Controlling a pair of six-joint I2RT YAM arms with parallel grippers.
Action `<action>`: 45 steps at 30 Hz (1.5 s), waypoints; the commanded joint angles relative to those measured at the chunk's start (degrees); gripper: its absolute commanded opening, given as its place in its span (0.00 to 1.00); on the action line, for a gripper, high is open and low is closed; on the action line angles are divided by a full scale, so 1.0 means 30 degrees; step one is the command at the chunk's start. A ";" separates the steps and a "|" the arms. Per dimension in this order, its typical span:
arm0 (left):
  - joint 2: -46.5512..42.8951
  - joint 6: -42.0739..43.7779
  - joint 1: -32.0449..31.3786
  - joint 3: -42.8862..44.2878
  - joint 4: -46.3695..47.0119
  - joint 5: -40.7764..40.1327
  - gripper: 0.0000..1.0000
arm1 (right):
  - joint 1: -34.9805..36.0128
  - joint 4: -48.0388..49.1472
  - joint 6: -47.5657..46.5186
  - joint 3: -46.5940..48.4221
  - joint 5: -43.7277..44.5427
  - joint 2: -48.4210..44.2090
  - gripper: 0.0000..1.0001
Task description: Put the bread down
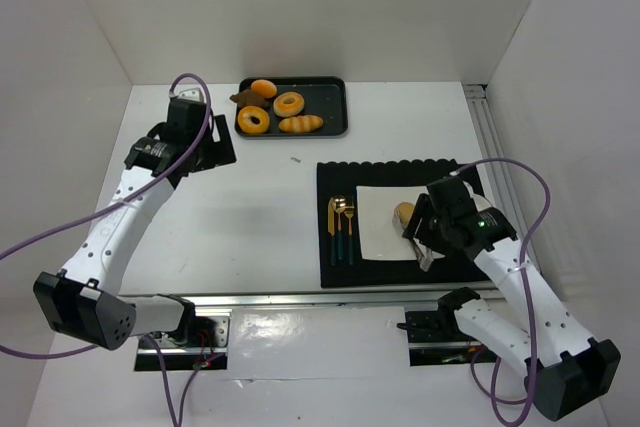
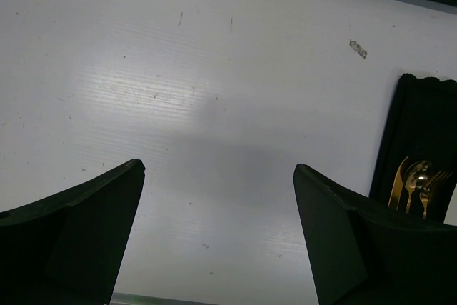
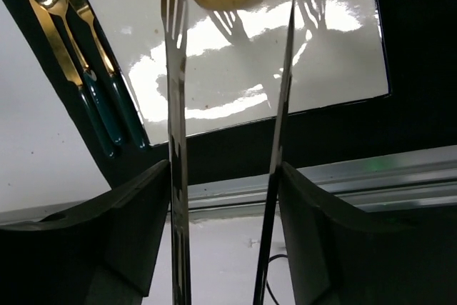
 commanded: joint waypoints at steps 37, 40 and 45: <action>0.1691 0.0510 0.0088 0.0219 0.0519 -0.1903 0.99 | -0.2252 1.7538 -0.5790 1.3365 0.4400 2.0882 0.67; 0.2072 0.0685 0.0088 0.0219 0.0519 -0.1903 0.99 | -0.2252 1.7722 -0.5965 1.4653 0.5045 2.3168 0.68; 0.2249 0.1094 0.0088 0.0219 0.0519 -0.2571 0.99 | -0.2076 1.7524 -0.6200 1.6236 0.4166 2.5134 0.97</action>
